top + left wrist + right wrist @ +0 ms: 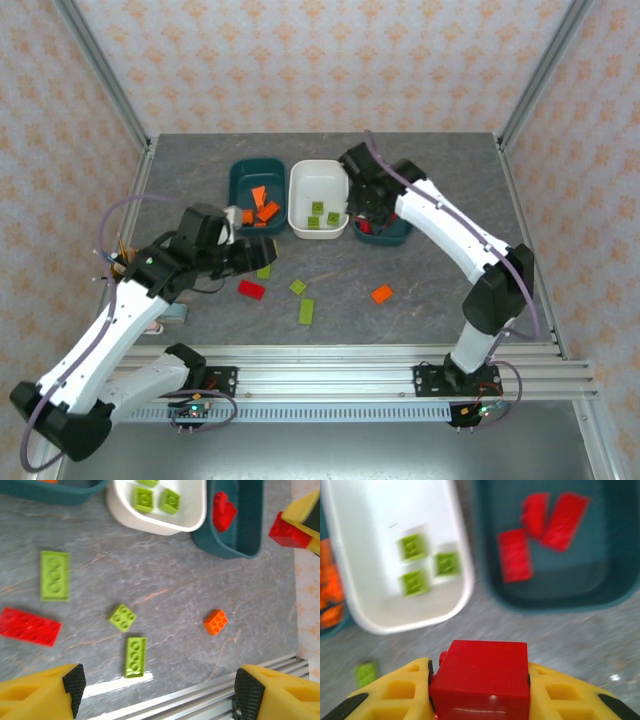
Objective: Sort the legos into containers by color
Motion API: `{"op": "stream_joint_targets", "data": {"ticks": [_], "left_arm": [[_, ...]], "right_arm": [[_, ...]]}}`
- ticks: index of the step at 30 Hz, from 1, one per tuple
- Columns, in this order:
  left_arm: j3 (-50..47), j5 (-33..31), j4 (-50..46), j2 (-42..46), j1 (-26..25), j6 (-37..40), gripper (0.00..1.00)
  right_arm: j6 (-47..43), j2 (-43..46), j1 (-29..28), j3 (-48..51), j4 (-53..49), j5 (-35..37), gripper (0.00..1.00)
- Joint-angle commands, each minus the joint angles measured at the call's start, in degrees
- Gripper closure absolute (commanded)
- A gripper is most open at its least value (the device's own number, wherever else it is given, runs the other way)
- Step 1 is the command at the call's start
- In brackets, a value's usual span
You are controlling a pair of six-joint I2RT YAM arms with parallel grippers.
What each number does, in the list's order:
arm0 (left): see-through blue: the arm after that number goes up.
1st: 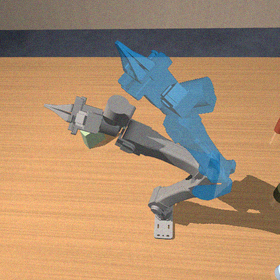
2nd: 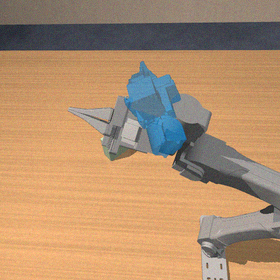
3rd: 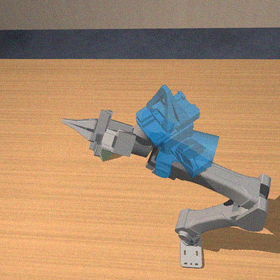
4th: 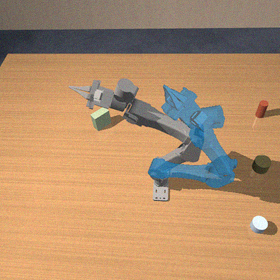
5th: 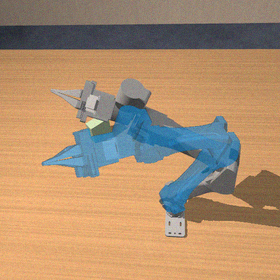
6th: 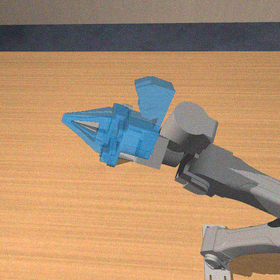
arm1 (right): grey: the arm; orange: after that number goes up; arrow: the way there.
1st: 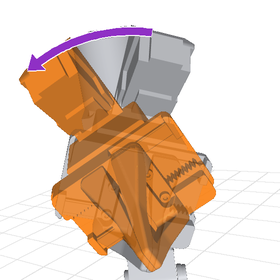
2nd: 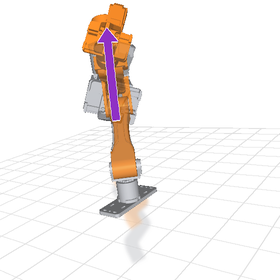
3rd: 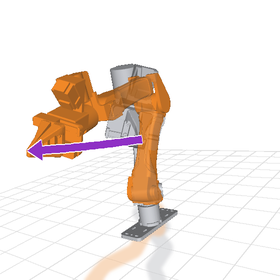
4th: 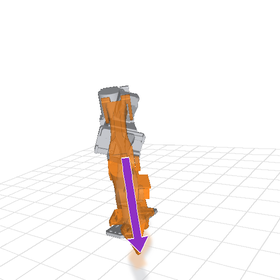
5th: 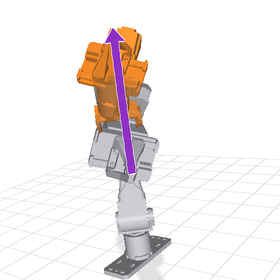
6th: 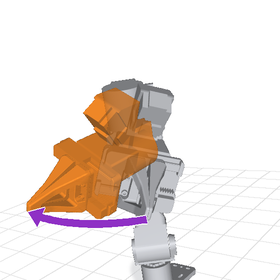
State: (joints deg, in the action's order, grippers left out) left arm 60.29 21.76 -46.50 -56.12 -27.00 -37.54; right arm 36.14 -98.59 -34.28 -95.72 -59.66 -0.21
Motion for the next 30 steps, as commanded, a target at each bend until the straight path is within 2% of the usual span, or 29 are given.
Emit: {"op": "stream_joint_targets", "data": {"ticks": [1,7,13,18,24,27,30], "left_arm": [[4.00,-2.32,7.66,-4.78,-3.56,-0.40,0.19],[9.33,-5.32,11.51,-14.18,-8.41,-1.78,0.19],[11.64,-6.81,12.05,-18.21,-9.38,-2.79,0.19],[11.74,-7.60,11.35,-18.81,-9.53,-3.08,0.19],[11.51,-11.25,8.01,-17.39,-9.49,-3.43,0.19],[11.80,-13.67,5.32,-16.41,-9.50,-2.99,0.19],[13.54,-18.20,-1.22,-16.23,-9.38,-2.54,0.20]], "right_arm": [[-7.17,-3.61,4.84,2.53,-1.81,-0.15,0.71],[-11.07,-12.59,10.94,0.35,-1.60,-0.76,0.71],[-12.14,-19.20,12.81,-2.16,-1.36,-1.22,0.70],[-12.48,-22.71,13.01,-5.18,-2.50,-1.04,0.59],[-12.56,-19.91,12.92,-5.02,-2.40,-1.11,0.39],[-12.68,-16.41,12.68,-5.49,-2.48,-1.35,0.36],[-13.41,-11.42,11.30,-6.36,-2.12,-0.91,0.37]]}}
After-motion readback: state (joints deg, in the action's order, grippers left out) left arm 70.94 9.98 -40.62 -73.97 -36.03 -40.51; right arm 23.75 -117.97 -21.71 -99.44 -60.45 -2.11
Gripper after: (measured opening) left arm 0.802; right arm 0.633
